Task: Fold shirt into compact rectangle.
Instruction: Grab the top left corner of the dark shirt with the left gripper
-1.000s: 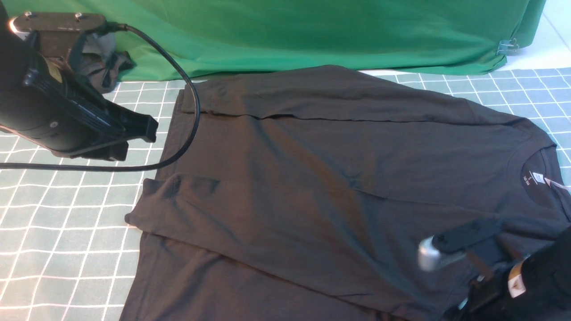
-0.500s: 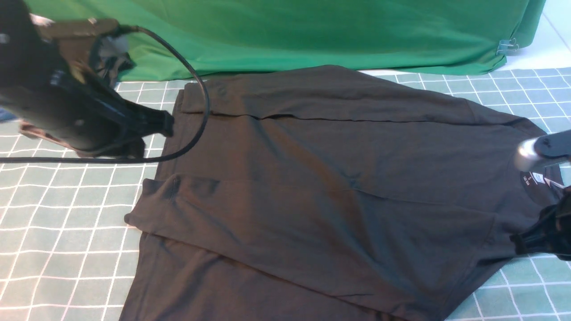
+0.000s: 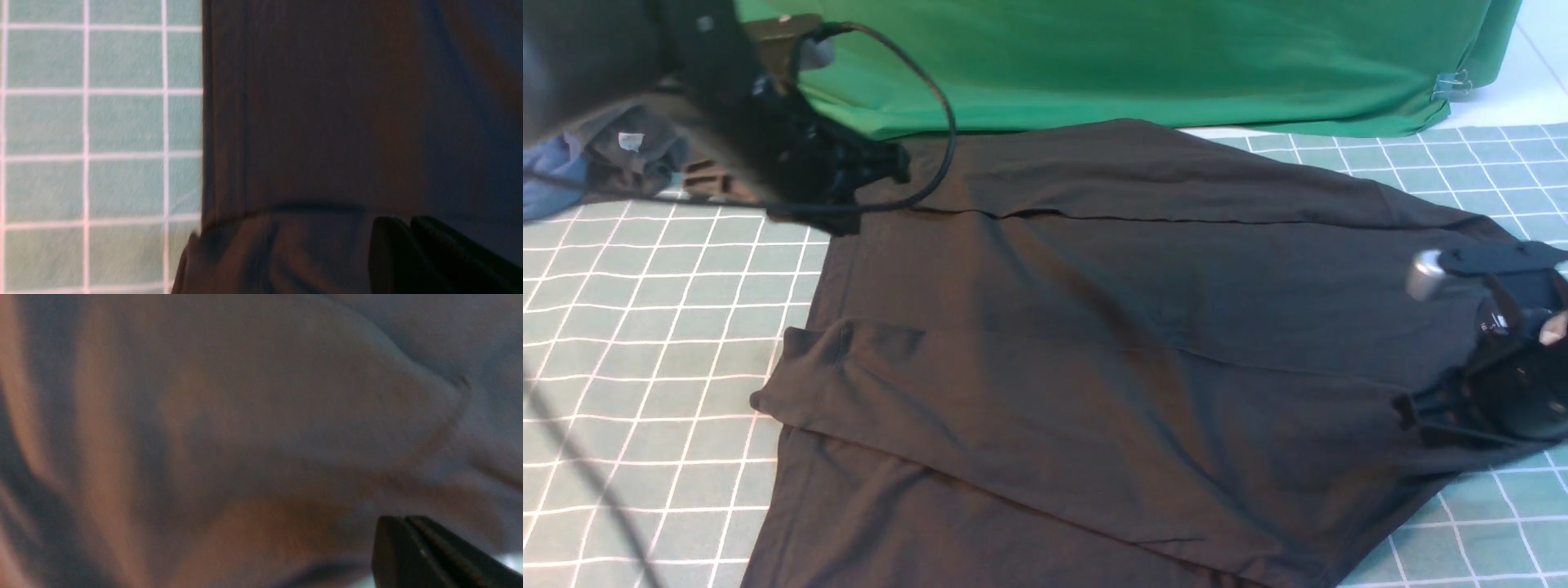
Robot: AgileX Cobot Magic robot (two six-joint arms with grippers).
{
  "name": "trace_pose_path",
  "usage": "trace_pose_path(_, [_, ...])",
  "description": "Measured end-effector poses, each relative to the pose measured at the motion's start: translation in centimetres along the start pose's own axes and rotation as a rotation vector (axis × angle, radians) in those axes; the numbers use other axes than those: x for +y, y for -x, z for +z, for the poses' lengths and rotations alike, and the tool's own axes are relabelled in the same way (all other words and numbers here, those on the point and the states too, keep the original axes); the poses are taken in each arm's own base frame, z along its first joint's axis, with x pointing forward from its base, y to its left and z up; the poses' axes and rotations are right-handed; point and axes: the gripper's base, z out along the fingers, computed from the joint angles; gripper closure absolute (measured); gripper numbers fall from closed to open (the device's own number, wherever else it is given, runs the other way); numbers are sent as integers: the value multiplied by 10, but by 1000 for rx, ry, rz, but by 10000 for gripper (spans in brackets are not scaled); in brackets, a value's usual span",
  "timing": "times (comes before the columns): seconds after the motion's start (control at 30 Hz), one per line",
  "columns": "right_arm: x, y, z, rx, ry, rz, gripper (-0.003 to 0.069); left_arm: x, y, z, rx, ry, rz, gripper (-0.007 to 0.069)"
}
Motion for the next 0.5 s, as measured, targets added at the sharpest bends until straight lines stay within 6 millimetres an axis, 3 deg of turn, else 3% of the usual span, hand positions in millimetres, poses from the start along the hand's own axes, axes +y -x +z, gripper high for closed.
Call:
trace_pose_path(0.13, [-3, 10, 21, 32, 5, -5, 644, 0, 19, 25, 31, -6, -28, 613])
trace_pose_path(0.27, [-6, 7, 37, 98, -4, -3, 644, 3, 29, 40, 45, 0, -36, 613])
trace_pose_path(0.5, [-20, 1, 28, 164, -104, 29, 643, 27, 38, 56, 55, 10, -109, 613])
